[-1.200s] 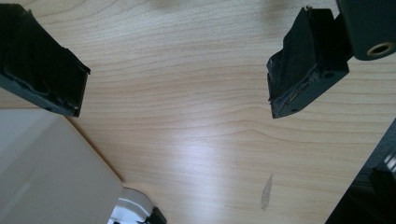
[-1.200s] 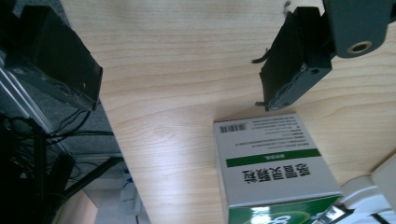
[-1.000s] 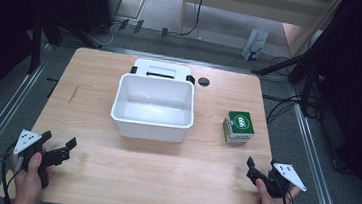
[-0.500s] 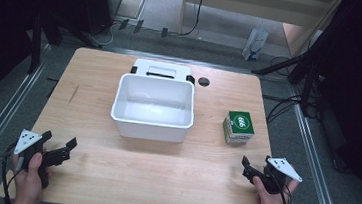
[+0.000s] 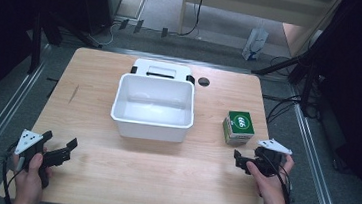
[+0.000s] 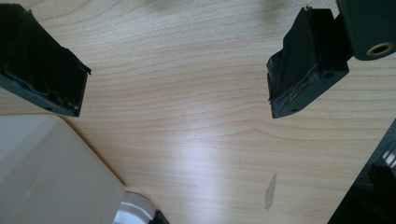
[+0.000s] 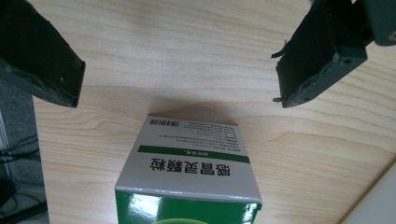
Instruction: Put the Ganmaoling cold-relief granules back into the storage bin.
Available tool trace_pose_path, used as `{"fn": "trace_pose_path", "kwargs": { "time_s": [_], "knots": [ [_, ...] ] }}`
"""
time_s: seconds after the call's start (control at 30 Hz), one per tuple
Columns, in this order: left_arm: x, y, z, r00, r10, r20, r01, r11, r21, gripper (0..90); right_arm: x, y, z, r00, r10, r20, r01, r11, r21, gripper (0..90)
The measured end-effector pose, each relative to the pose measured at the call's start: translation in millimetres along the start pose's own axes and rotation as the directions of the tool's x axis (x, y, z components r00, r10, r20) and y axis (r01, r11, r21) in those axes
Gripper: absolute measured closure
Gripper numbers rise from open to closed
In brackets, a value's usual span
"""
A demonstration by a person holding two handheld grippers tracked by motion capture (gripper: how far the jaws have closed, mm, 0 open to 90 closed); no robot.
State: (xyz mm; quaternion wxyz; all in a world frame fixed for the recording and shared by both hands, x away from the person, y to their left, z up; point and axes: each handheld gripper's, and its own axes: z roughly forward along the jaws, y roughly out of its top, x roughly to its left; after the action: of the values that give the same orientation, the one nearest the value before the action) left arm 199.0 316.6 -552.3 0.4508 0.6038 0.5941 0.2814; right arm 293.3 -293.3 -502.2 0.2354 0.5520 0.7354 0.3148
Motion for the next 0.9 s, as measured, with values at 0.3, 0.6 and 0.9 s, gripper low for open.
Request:
{"fn": "trace_pose_path", "kwargs": {
  "time_s": [0.3,0.6,0.9],
  "knots": [
    [0.4,0.3,0.3,1.0,0.002,0.001,-0.002,1.0,0.008,5.6,1.4,35.9,13.0,0.9996,0.011,0.027,-0.016,0.9764,0.215,1.1],
    [0.7,0.4,0.6,1.0,-0.001,0.004,0.001,1.0,0.009,5.6,3.7,80.1,17.7,0.9997,-0.024,0.011,0.018,0.9257,0.378,0.0],
    [0.3,0.4,1.1,1.0,0.001,0.005,-0.001,1.0,0.01,5.6,3.6,109.9,29.2,0.9984,-0.055,0.014,0.041,0.8768,0.479,0.0]
  ]
}}
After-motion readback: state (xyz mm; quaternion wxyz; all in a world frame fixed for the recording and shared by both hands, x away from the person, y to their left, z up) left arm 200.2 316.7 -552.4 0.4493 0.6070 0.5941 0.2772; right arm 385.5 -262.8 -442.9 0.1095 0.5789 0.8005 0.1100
